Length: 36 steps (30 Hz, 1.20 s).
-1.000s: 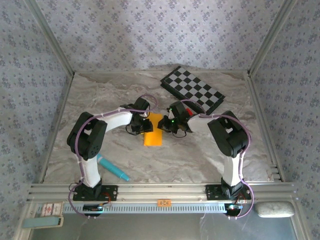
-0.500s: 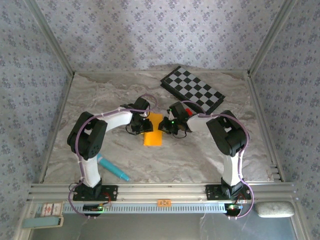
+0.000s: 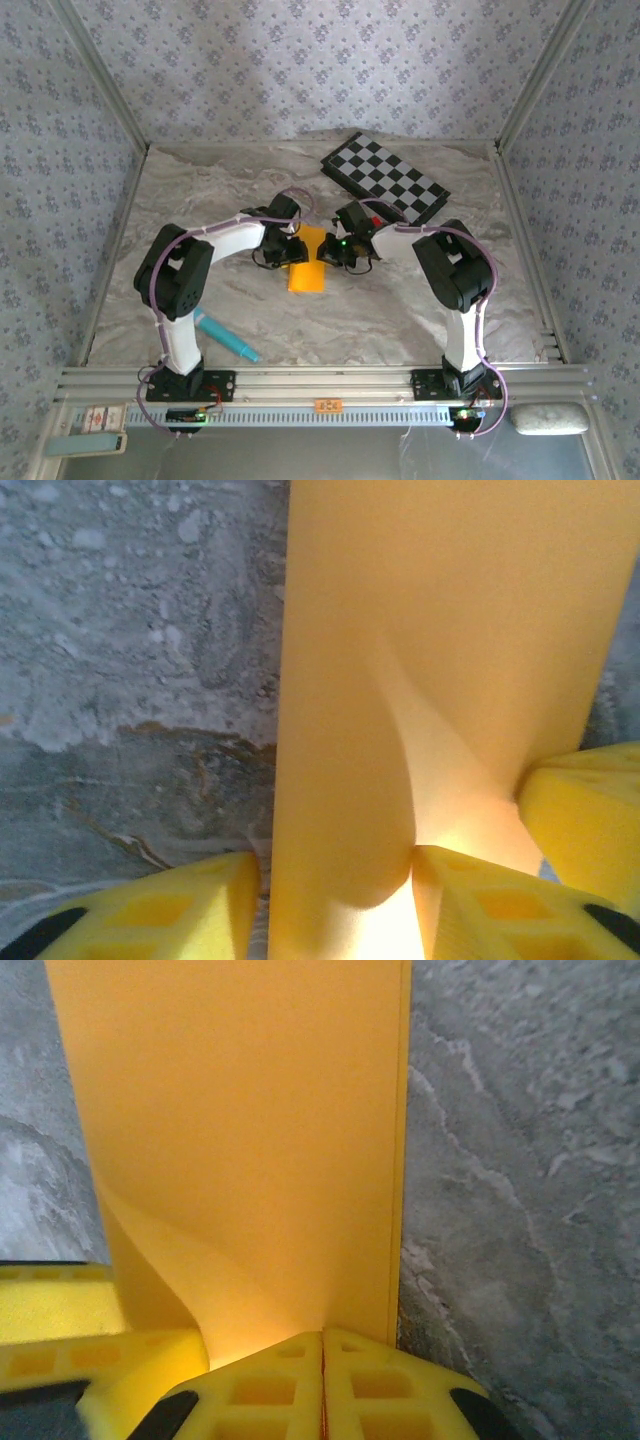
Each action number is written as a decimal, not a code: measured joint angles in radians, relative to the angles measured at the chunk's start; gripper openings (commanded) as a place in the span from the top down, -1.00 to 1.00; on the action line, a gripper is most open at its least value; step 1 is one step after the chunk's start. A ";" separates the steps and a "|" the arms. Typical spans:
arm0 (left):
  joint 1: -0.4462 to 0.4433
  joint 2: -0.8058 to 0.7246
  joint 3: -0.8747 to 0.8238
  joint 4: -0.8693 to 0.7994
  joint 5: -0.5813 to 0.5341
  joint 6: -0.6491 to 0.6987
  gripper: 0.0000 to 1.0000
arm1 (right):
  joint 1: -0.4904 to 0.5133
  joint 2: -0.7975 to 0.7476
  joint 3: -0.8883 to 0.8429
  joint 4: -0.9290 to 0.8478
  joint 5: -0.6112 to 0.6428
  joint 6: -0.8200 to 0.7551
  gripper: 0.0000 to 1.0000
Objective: Fold a paper plane with a square sheet of paper (pick it up from the middle)
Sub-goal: Hold the square sheet of paper at the center of the table, then first fold the square sheet of paper in half at the center of the table.
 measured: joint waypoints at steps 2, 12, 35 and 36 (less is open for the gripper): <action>0.013 -0.020 -0.004 0.002 -0.009 -0.007 0.00 | 0.002 0.008 0.029 -0.047 0.007 -0.031 0.84; 0.119 -0.227 -0.050 0.154 0.113 -0.065 0.27 | 0.014 0.035 0.134 -0.228 0.045 -0.185 0.85; 0.051 -0.026 -0.092 0.256 0.383 -0.156 0.57 | 0.018 0.067 0.212 -0.348 0.060 -0.227 0.85; 0.047 -0.018 -0.084 0.247 0.377 -0.151 0.58 | 0.018 0.068 0.214 -0.350 0.061 -0.226 0.85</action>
